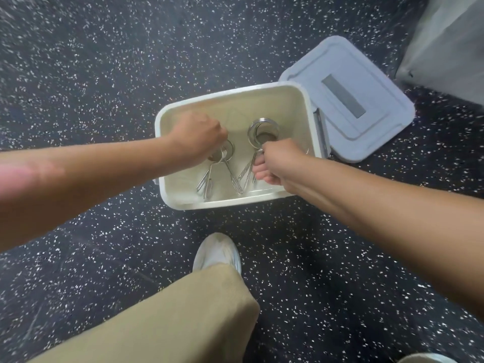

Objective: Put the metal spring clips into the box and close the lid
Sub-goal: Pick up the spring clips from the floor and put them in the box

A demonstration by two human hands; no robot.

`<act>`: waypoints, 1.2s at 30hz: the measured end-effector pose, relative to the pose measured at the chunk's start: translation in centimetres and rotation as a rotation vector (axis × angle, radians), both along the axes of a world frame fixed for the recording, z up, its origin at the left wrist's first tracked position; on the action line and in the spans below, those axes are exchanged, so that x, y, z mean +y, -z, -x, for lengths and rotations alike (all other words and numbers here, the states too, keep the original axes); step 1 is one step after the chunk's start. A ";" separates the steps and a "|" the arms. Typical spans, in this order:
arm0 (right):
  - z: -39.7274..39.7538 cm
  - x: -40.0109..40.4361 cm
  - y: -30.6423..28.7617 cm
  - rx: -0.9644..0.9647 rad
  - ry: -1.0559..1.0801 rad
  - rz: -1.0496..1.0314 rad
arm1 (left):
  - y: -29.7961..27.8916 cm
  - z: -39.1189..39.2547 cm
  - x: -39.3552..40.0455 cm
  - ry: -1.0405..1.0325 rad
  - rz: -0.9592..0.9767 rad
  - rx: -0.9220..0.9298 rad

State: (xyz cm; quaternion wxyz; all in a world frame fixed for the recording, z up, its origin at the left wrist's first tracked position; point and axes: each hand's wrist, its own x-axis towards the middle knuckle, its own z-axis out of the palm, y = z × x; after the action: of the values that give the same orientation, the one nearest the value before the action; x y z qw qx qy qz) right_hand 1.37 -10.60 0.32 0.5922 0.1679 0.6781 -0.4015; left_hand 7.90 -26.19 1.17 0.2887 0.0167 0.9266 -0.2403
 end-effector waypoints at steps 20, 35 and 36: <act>1.3 0.2 2.1 0.007 -0.203 0.037 | -0.9 -1.8 -2.7 -0.195 -0.191 0.262; 9.2 8.1 -2.8 0.925 0.179 0.299 | -2.7 -0.5 -0.5 -0.303 -0.464 0.438; 10.3 8.6 -1.4 0.961 0.144 0.197 | -2.7 -0.6 -0.4 -0.303 -0.478 0.447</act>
State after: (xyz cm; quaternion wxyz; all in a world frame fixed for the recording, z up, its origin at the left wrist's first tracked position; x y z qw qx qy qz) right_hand -8.94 -2.01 1.72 0.1963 -0.0464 0.8200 -0.5356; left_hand 8.48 -26.55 3.87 0.0992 -0.1065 0.9889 0.0310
